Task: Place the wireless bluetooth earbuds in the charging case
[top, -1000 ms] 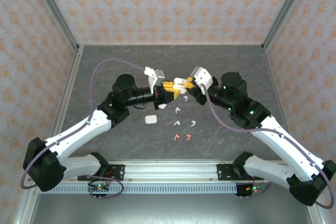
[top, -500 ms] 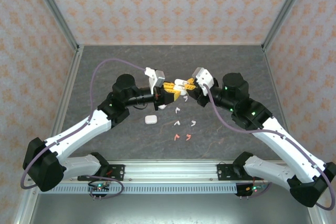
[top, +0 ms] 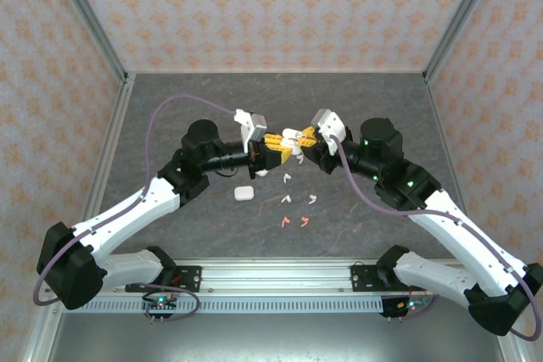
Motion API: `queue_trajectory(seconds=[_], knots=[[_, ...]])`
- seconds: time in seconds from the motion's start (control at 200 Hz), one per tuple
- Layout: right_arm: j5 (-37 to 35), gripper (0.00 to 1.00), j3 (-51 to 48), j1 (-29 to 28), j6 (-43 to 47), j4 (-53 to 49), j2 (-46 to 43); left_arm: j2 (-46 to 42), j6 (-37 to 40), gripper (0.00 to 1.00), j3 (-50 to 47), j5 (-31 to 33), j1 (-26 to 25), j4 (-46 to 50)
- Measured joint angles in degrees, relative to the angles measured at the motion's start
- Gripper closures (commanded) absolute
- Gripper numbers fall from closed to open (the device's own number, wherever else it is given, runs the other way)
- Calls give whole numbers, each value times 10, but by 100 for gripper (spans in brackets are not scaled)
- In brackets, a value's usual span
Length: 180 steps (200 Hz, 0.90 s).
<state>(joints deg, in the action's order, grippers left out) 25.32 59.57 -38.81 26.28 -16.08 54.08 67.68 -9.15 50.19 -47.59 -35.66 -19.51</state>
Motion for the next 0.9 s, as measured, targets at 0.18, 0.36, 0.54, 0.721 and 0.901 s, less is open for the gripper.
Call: queue_trajectory(seconds=[0.18,0.36,0.54,0.721,0.901], knots=[[17,76,0,0,-6,0,-3,0,0,100,0,0,0,0],[28,73,0,2,-10,0,-3,0,0,100,0,0,0,0],[30,66,0,4,-15,0,-3,0,0,100,0,0,0,0],[33,54,0,14,-31,0,-4,0,1,100,0,1,0,0],[54,37,4,30,-64,0,-9,0,2,100,-2,20,-2,-18]])
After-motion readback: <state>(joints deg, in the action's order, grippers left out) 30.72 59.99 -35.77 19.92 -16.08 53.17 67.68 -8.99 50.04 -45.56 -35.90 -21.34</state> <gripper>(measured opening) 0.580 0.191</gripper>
